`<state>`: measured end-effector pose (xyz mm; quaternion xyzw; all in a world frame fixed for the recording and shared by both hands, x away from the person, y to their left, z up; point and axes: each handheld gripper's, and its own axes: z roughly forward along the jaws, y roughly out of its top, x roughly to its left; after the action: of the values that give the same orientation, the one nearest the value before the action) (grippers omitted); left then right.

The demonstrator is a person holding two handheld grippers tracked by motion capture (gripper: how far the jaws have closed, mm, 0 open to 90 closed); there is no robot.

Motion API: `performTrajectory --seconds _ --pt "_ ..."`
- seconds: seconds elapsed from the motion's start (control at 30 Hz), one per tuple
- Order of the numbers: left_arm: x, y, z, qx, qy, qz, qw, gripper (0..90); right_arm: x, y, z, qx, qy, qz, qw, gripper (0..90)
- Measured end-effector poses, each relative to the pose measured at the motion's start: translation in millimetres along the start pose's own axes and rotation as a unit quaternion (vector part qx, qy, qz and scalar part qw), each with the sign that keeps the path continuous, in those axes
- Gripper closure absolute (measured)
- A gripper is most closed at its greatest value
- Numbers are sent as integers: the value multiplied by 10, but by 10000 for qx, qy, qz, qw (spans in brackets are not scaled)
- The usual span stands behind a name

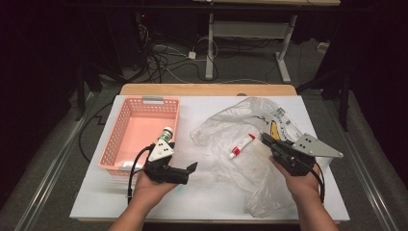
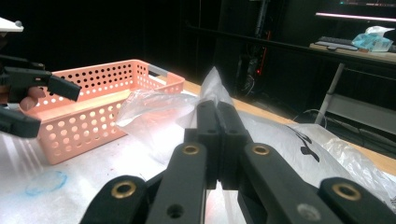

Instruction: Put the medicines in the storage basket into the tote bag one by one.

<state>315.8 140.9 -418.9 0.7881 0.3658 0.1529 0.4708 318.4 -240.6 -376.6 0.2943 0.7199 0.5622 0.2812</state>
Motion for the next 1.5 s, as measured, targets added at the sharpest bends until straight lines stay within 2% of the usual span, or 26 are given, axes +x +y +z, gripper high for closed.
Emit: performTrajectory --seconds 0.37,0.87,1.03,1.27,1.33,1.5 --pt "375 -34 -232 13 590 -222 9980 0 -5 -4 1 4 2 18 10000 900" --pt "715 -129 -438 43 1067 -512 9930 0 -8 -5 3 13 -8 6 10000 900" --pt "787 -161 -476 34 1118 -647 9916 0 -16 -3 -7 1 -12 -7 10000 900" --pt "793 -159 -462 -36 1106 -673 9916 0 -9 4 -9 -6 -14 -14 10000 900" --pt "797 -136 -460 -31 1002 -744 9922 0 -11 11 -14 -23 -19 -20 10000 900" --pt "797 -26 -418 -58 894 -699 9935 0 -11 14 -13 -33 -9 2 10000 900"
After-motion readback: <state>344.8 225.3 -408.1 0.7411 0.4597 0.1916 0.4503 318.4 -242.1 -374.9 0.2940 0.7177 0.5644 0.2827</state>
